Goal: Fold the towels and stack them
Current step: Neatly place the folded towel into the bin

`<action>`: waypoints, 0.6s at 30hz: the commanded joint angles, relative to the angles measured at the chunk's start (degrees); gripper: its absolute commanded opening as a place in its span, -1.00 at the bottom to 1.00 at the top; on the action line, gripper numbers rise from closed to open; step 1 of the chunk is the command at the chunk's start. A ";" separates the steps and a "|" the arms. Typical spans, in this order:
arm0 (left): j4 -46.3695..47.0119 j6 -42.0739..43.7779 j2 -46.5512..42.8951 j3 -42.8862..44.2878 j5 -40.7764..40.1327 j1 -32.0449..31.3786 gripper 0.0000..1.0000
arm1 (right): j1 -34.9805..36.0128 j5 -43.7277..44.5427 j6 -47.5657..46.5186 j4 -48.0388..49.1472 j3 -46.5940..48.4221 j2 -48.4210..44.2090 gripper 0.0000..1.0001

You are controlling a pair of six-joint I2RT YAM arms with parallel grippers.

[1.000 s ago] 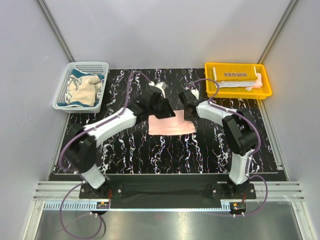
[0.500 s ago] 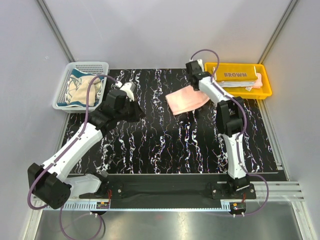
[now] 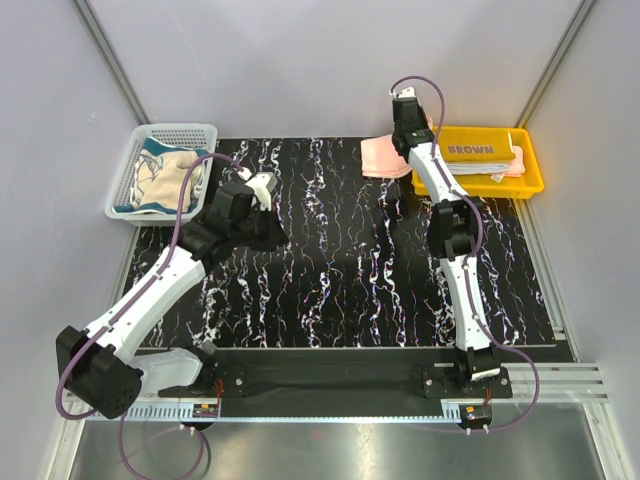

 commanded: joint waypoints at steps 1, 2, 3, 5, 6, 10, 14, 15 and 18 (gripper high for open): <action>0.76 1.98 0.39 1.70 2.13 0.63 -0.75 | -1.81 1.47 -9.47 11.86 2.78 0.98 -1.00; 0.76 2.07 0.48 1.52 2.13 0.54 -0.75 | -2.16 0.94 -10.09 12.32 4.00 1.33 -1.00; 0.67 2.07 0.65 1.35 2.13 0.54 -0.76 | -2.77 0.50 -10.62 12.85 4.54 1.69 -1.00; 0.93 1.98 0.48 0.56 2.48 0.63 -0.76 | -3.30 -0.38 -12.03 14.00 5.16 1.78 -1.00; 1.02 1.98 0.48 0.29 2.57 0.72 -0.76 | -4.18 -0.90 -12.12 14.08 4.81 1.52 -1.00; 0.94 2.07 0.65 -0.24 2.40 0.89 -0.76 | -6.90 -3.45 -11.51 15.49 2.18 -0.94 -1.00; 1.02 2.07 0.92 -0.76 2.66 1.24 -0.76 | -9.54 -5.65 -9.84 15.84 0.59 -2.44 -1.00; 1.02 2.07 1.01 -0.85 2.66 1.16 -0.76 | -10.15 -6.79 -9.23 15.50 0.59 -2.79 -1.00; 1.11 1.98 1.36 -1.03 2.83 1.33 -0.76 | -11.48 -8.28 -7.56 14.62 1.29 -3.23 -1.00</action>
